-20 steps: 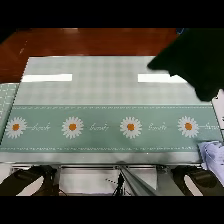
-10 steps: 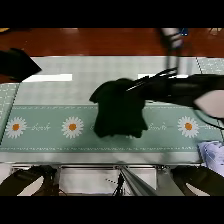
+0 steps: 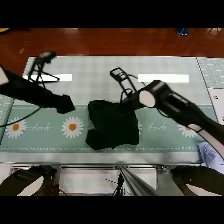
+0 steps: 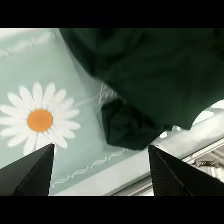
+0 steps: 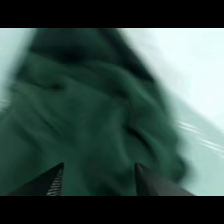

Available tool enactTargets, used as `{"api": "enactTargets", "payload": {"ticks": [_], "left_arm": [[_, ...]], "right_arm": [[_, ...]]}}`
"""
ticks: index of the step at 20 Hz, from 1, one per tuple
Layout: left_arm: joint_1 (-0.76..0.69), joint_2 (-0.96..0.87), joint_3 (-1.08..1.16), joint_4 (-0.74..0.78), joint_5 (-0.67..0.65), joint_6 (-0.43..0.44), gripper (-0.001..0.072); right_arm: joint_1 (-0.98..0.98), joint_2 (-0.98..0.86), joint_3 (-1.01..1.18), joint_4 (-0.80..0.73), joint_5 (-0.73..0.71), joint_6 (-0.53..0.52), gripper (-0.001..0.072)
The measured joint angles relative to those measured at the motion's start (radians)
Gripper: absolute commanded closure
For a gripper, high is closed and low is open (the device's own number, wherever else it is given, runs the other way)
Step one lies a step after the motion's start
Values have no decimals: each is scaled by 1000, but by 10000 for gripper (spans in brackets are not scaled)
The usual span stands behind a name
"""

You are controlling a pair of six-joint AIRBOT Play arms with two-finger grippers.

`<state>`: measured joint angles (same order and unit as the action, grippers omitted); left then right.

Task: Fold the shirts.

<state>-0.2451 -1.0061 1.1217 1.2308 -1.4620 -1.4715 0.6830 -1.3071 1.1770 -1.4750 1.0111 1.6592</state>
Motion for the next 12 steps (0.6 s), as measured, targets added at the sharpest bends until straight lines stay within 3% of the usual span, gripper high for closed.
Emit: {"api": "enactTargets", "payload": {"ticks": [4,6,9,12], "left_arm": [[0,0,-226,-61,69,64,1],[0,0,-336,-117,112,112,3],[0,-3,-469,-214,174,188,5],[0,-8,-562,-283,237,249,9]], "right_arm": [[-182,117,6,-176,115,-30,192],[-323,168,6,-194,166,-70,192],[-541,207,-19,-76,227,-169,194],[-718,221,-82,165,258,-305,194]]}}
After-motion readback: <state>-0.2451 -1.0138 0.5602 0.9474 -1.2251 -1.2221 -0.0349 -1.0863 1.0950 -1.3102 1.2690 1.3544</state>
